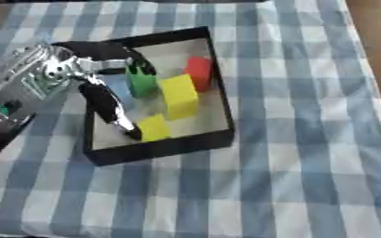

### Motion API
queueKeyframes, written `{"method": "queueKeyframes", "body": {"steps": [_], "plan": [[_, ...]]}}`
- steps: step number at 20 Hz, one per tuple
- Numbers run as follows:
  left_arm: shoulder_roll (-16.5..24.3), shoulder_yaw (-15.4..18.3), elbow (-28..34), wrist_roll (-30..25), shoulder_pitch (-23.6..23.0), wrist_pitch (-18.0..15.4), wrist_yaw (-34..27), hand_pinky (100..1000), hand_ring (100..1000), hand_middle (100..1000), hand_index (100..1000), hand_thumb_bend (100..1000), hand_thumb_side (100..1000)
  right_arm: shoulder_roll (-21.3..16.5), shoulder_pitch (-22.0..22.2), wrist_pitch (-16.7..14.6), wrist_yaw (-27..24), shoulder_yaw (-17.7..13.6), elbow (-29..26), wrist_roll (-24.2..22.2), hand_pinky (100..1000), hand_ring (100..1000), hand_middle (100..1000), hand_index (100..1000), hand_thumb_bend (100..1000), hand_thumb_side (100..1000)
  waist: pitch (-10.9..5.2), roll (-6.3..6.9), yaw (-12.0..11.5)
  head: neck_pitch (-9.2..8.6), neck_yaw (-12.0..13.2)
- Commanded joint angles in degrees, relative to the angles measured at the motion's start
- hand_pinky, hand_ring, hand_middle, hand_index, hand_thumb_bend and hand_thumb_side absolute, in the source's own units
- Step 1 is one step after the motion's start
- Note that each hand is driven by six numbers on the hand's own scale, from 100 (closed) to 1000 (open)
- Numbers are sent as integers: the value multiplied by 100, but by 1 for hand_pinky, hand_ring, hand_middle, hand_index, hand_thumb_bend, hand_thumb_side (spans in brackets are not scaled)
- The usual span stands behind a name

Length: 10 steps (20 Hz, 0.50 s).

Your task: Pick up objects on the table and place them in the box.

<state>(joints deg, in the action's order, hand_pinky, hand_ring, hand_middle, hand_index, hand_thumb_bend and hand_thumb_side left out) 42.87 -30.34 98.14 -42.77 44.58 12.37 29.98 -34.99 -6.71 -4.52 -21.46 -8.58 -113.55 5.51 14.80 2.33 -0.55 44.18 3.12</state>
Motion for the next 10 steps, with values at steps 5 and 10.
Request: {"method": "queueKeyframes", "body": {"steps": [5, 10], "plan": [[359, 593, 595, 195, -76, 184, -229, 816, 831, 807, 886, 665, 315, -74, 12, -4, 58, -67, -104, 4, 947, 727, 720, 835, 100, 535, -4, -71, -28, -40, -8], [950, 1534, 1080, 1229, -538, 727, -488, 788, 803, 773, 854, 569, 341, -73, 44, -40, 81, -104, -104, 38, 947, 727, 720, 835, 100, 535, 18, -84, -52, -80, -109]]}}
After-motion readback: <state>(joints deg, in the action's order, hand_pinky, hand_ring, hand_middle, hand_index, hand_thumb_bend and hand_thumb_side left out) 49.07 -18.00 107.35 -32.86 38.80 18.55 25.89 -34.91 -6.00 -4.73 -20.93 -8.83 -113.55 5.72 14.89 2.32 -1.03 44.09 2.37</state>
